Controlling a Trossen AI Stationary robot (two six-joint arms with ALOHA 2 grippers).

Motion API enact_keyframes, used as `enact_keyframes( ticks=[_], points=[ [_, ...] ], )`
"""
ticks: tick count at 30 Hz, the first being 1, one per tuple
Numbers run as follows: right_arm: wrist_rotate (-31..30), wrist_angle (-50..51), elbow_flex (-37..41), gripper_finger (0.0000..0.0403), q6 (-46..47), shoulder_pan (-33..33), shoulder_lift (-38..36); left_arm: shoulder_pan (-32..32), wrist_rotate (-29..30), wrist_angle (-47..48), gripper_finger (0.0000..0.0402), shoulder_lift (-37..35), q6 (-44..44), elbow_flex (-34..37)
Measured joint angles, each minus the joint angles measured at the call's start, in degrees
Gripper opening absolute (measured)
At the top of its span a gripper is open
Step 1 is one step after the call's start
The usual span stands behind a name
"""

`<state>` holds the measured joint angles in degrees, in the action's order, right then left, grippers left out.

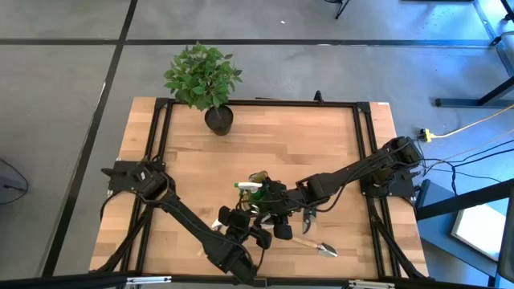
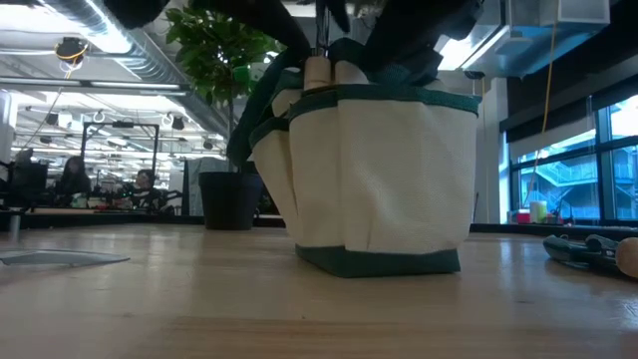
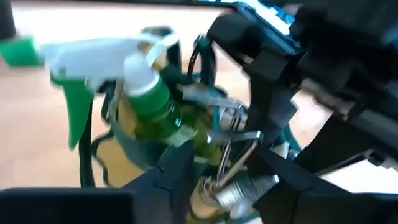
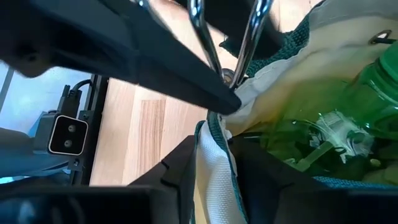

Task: Pick & Place Garden tools in Gardening bag
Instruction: Put the brown hand rake into the brown gardening bag

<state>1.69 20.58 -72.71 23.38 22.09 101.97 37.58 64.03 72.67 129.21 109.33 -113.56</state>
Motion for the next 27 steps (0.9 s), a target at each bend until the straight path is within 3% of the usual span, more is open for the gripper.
enact_keyframes(
  ticks=[8, 27],
  points=[
    [-0.13, 0.26, 0.00, 0.0069, 0.00, 0.00, -0.04, 0.93, -3.58, -0.78, 0.0015, -0.45, 1.14, -0.02],
    [-0.26, -0.60, 0.00, 0.0004, 1.52, 0.04, -0.06, -0.24, -8.49, -2.09, 0.0006, -0.81, -2.83, 0.68]
  ],
)
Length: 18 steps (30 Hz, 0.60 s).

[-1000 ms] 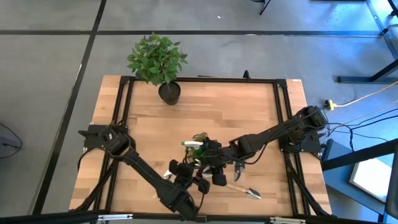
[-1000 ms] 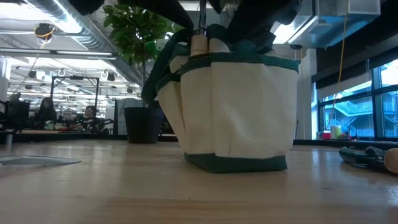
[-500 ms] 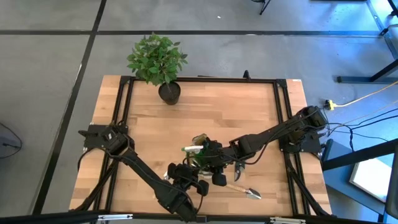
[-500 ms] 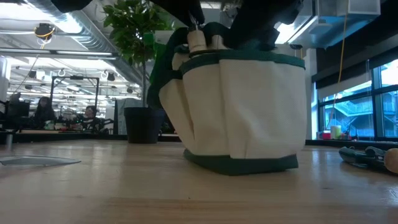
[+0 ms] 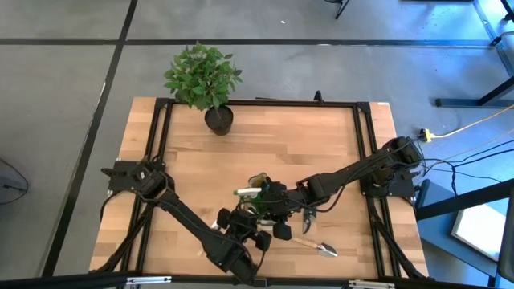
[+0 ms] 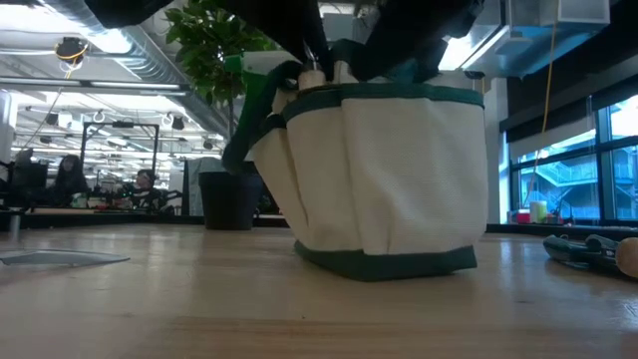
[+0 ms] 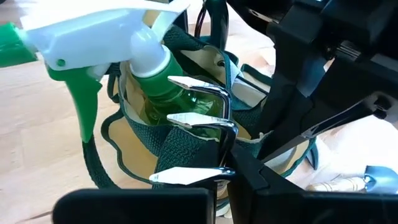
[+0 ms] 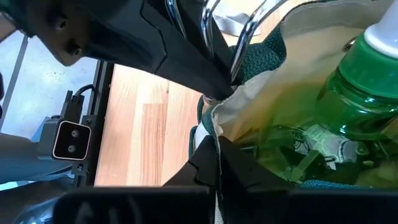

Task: Pick & Place Garden tools in Gardening bag
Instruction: Put the brown hand rake into the brown gardening bag

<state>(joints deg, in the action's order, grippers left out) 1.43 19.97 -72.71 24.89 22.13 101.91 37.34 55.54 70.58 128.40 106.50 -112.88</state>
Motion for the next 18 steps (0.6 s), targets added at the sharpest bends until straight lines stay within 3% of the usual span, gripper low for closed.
enact_keyframes(
  ticks=[18],
  points=[
    [-1.21, -0.66, 0.06, 0.0001, -0.08, 0.00, 0.02, -0.74, -0.53, -3.03, 0.0006, 2.22, -2.30, 0.02]
  ],
)
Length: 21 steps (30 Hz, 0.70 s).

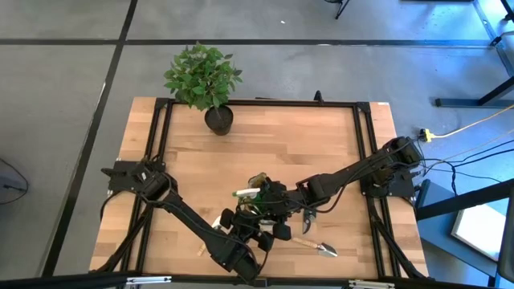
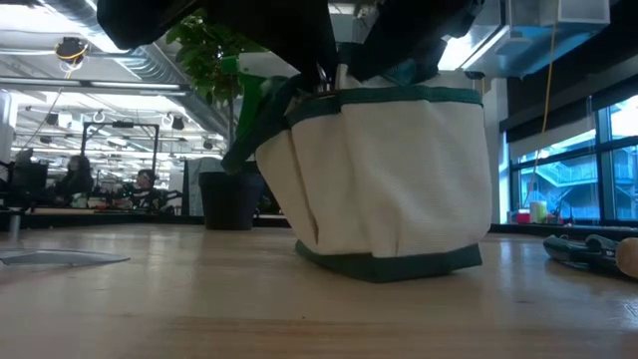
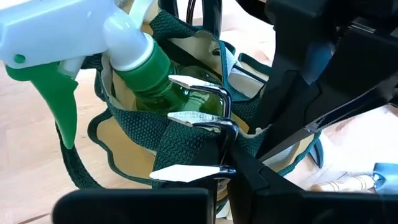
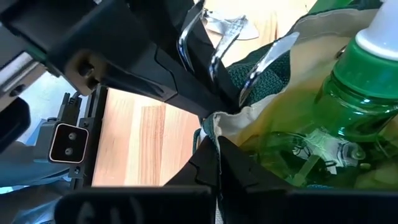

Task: Pick & Place Garden tools in Gardening bag
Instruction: Put the brown hand rake into the brown gardening bag

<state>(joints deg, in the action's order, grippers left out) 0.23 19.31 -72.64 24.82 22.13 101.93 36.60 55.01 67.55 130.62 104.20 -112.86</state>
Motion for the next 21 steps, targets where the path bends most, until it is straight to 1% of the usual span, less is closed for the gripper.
enact_keyframes(
  ticks=[8, 12, 18, 21],
  points=[
    [-0.40, 0.03, 0.02, 0.0001, -0.17, 0.07, 0.00, -0.07, 0.90, -0.77, 0.0006, 1.21, 1.09, -0.02],
    [-0.42, 0.02, 0.02, 0.0001, 0.03, 0.07, 0.00, -0.08, 1.11, -0.97, 0.0010, 1.25, -0.57, -0.01],
    [-0.44, 0.02, 0.00, 0.0000, 0.07, 0.07, 0.00, 0.15, 1.49, -0.90, 0.0058, 1.56, -2.60, 0.22],
    [-0.42, 0.08, 0.00, 0.0000, 0.09, 0.11, 0.00, 0.36, 0.65, -0.96, 0.0084, 0.87, -4.54, 0.24]
  ],
)
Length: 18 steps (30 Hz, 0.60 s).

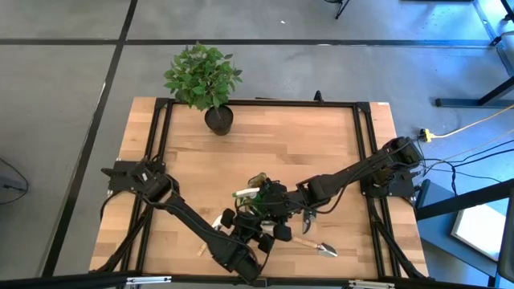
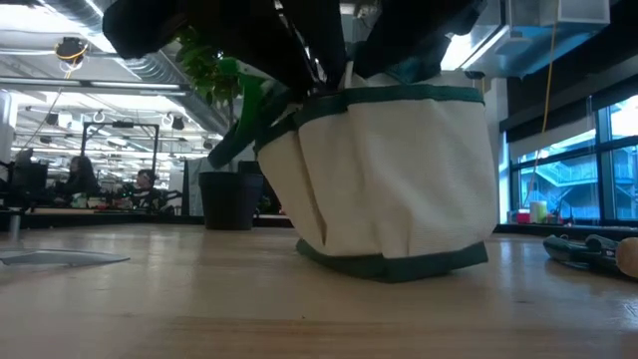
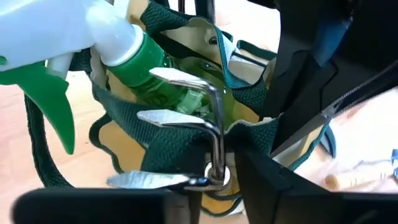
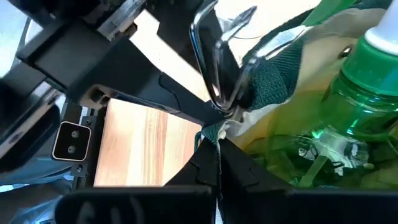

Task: Pick & Place Garden tools in Gardening bag
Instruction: Put the brown hand rake into the brown gardening bag, then put the right brown trowel into the brown gardening bag

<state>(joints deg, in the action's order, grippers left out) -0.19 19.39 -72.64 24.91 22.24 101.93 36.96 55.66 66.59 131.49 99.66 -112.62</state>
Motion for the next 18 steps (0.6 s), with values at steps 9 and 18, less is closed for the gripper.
enact_keyframes(
  ticks=[9, 18],
  points=[
    [-0.43, 0.14, -0.13, 0.0000, -0.02, -0.06, -0.02, 0.31, -1.86, 1.84, 0.0174, -3.12, -1.49, 0.07],
    [-1.50, 0.43, -0.13, 0.0000, -0.09, -0.11, -0.02, 2.64, -2.04, 5.64, 0.0233, -4.53, 2.62, -0.07]
  ],
)
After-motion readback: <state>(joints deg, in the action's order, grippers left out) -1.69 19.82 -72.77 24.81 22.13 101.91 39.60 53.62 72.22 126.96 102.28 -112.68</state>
